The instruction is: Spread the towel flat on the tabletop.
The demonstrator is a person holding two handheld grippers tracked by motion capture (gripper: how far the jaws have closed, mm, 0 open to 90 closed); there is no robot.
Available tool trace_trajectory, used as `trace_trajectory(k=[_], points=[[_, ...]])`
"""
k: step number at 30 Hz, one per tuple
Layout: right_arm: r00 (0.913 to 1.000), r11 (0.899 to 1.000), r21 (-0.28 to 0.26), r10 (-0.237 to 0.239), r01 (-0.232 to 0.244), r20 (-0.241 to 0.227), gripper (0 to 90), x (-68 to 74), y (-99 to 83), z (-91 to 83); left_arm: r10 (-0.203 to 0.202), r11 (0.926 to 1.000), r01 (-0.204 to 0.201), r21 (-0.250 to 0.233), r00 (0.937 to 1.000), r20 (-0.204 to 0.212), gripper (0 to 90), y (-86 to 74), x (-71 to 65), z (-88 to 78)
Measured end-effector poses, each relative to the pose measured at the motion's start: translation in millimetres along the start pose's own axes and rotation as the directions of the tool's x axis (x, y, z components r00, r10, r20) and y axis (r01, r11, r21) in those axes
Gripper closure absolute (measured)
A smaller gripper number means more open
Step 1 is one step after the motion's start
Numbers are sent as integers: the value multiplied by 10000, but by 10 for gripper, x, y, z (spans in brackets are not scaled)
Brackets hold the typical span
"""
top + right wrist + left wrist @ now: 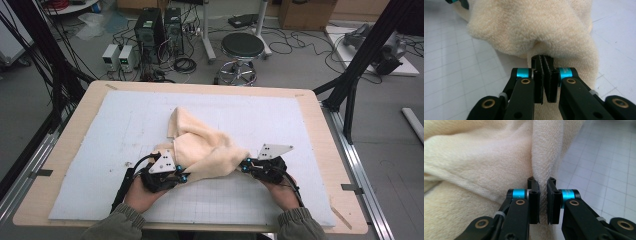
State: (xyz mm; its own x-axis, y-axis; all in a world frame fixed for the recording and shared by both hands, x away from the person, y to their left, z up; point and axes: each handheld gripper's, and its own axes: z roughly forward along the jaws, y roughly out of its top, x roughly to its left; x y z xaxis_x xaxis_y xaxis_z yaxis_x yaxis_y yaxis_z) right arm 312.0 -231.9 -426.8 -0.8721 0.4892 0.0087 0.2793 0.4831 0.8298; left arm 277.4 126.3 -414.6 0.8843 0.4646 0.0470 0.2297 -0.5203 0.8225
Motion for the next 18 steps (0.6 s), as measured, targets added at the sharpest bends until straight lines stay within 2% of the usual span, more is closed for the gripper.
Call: trace_trajectory(k=[5, 7, 10, 12, 13, 18], points=[[9996, 9995, -295, -153, 145, -252, 876, 58, 19, -60, 98, 9999, -100, -126, 9998, -163, 828, 20, -8, -90], [9990, 9984, -476, -335, 321, -289, 797, 112, 41, -95, 63, 9997, -68, -230, 9998, -195, 828, 22, 13, -125], [9992, 9973, -687, -296, 277, -278, 674, 131, 43, -124, -14, 9992, 0, -401, 9994, -350, 830, 32, 44, -190], [9999, 9984, -569, 37, -44, -134, 575, 103, 19, -122, -116, 9984, 89, -555, 9987, -494, 831, 46, 77, -242], [9997, 9987, -451, 212, -218, -141, 568, 88, 7, -119, -170, 9980, 135, -619, 9982, -569, 832, 53, 91, -263], [10000, 9999, -168, -13, 13, 49, 505, 78, -5, -33, -593, 9933, 505, -1035, 9947, -839, 833, 95, 238, -380]])
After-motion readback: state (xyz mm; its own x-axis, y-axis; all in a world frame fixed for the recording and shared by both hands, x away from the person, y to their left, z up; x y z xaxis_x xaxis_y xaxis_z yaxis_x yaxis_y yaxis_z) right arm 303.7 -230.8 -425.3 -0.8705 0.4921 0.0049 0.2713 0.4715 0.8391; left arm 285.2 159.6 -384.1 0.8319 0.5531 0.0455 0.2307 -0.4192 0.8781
